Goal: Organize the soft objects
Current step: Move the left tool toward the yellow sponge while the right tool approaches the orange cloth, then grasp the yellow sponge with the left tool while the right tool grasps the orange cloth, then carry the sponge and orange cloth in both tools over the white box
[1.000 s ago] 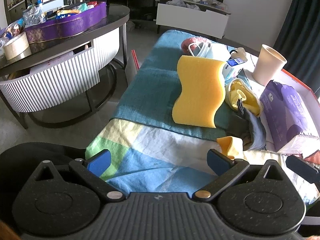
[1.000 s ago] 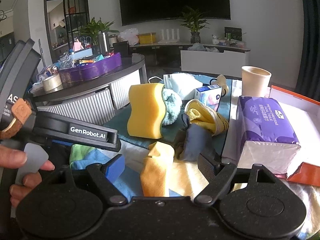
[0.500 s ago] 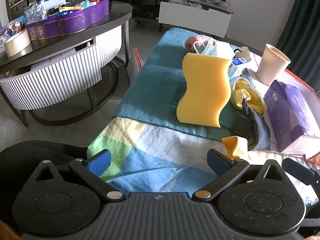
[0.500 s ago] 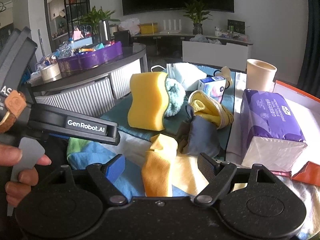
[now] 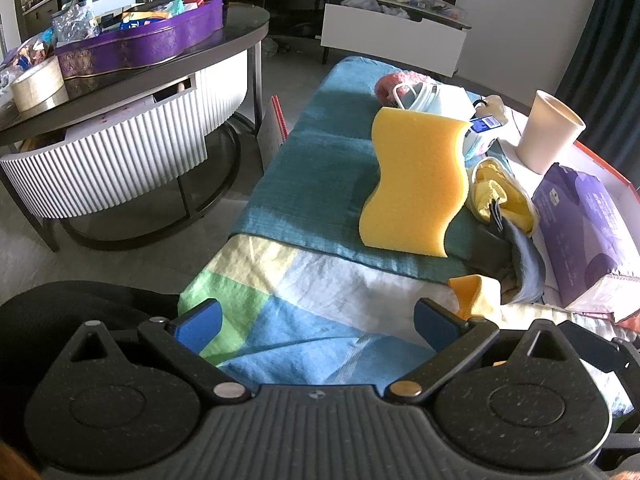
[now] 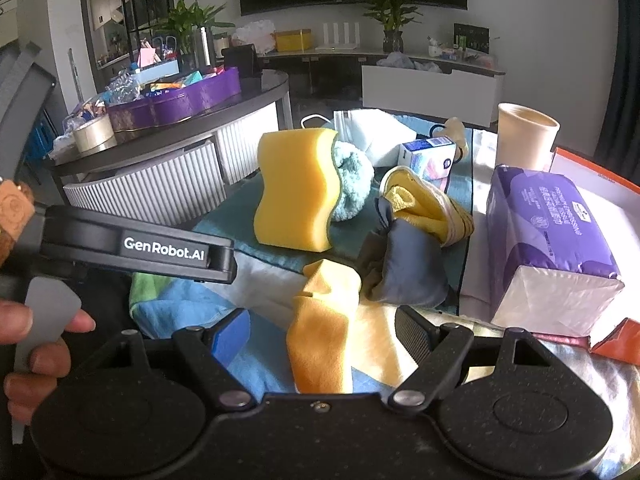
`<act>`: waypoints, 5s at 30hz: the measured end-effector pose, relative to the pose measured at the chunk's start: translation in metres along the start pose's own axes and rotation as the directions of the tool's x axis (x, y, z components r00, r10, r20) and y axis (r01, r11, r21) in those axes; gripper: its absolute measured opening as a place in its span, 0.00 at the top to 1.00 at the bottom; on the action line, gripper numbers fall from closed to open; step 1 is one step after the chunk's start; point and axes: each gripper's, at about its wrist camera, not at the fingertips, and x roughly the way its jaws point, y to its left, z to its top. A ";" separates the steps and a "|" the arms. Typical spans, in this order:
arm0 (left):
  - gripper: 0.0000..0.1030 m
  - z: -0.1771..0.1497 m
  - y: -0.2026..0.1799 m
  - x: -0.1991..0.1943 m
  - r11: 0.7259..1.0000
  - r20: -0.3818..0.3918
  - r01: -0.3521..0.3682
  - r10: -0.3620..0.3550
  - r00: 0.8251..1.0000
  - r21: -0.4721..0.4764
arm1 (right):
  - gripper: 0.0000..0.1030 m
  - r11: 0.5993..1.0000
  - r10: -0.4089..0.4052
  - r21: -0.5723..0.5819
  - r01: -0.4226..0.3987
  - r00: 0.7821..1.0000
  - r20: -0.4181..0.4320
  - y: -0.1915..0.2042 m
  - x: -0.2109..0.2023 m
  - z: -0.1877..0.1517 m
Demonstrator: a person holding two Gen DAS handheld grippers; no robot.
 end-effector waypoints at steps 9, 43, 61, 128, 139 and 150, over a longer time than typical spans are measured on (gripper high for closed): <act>0.00 0.000 0.000 0.000 1.000 -0.001 0.001 -0.001 1.000 -0.001 | 0.09 1.000 0.008 -0.001 -0.008 1.000 -0.025 0.001 0.005 0.000; 0.00 0.027 -0.022 0.025 0.996 0.064 0.075 -0.078 0.995 0.048 | 0.89 0.999 -0.039 -0.023 0.038 0.999 -0.012 -0.018 0.007 -0.002; 0.32 0.043 -0.048 0.067 0.987 0.107 0.127 -0.137 0.985 0.094 | 0.91 0.998 -0.061 0.005 0.061 0.996 0.061 -0.039 -0.014 0.007; 0.32 0.082 -0.163 0.002 0.921 0.038 0.295 -0.314 0.949 0.256 | 0.91 0.928 -0.344 0.258 0.270 0.885 0.312 -0.184 -0.082 0.072; 0.32 0.083 -0.199 0.009 0.891 0.006 0.329 -0.349 0.937 0.313 | 0.91 0.896 -0.408 0.314 0.313 0.858 0.310 -0.217 -0.092 0.065; 0.32 0.080 -0.238 0.017 0.862 -0.029 0.359 -0.374 0.927 0.358 | 0.91 0.866 -0.455 0.362 0.345 0.844 0.284 -0.248 -0.097 0.053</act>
